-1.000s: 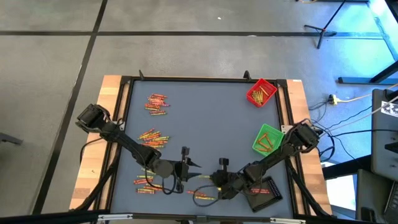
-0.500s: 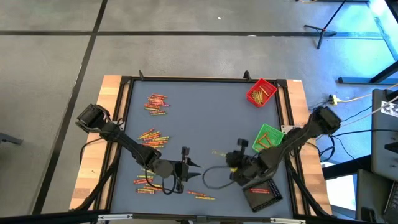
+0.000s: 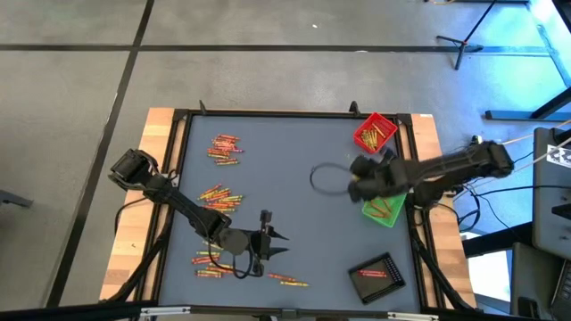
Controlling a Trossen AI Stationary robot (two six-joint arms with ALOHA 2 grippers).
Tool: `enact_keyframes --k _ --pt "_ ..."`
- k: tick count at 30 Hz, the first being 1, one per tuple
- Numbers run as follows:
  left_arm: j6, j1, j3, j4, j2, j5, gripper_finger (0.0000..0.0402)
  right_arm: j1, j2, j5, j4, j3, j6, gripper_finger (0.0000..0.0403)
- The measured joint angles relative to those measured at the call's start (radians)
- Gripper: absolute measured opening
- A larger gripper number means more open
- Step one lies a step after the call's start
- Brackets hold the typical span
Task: Sort crayons
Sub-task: Put the green crayon into the red bin
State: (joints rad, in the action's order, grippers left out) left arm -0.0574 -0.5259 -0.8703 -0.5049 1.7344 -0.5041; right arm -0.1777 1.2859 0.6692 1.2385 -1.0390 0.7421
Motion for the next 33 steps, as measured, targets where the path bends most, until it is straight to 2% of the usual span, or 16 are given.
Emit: enact_keyframes --k 6,10,12,16,18,23,28,30,33 --pt "0.003 0.000 0.000 0.000 0.000 0.000 0.0120 0.279 -0.040 -0.007 -0.028 0.070 -0.123 0.0014" --pt "0.002 0.002 0.000 0.000 0.000 0.000 0.0120 0.468 -0.039 -0.011 -0.135 0.119 -0.221 0.0014" --pt "0.003 0.004 0.000 0.000 0.000 0.000 0.0120 0.557 -0.039 -0.058 -0.229 0.146 -0.279 0.0014" --pt "0.002 0.005 0.000 0.000 0.000 0.000 0.0120 0.715 -0.038 -0.226 -0.412 0.202 -0.387 0.0014" --pt "0.002 0.005 0.000 0.000 0.000 0.000 0.0120 0.776 -0.038 -0.254 -0.479 0.230 -0.403 0.0014" --pt "0.002 0.005 0.000 0.000 0.000 0.000 0.0120 0.885 -0.038 -0.262 -0.563 0.291 -0.415 0.0015" --pt "0.003 0.005 0.000 0.000 0.000 0.000 0.0120 0.933 -0.038 -0.320 -0.588 0.330 -0.456 0.0019" --pt "0.003 0.005 0.000 0.000 0.000 0.000 0.0120 0.932 -0.038 -0.326 -0.596 0.343 -0.460 0.0036" --pt "0.003 0.005 0.000 0.000 0.000 0.000 0.0120 0.932 -0.038 -0.318 -0.611 0.347 -0.466 0.0087"
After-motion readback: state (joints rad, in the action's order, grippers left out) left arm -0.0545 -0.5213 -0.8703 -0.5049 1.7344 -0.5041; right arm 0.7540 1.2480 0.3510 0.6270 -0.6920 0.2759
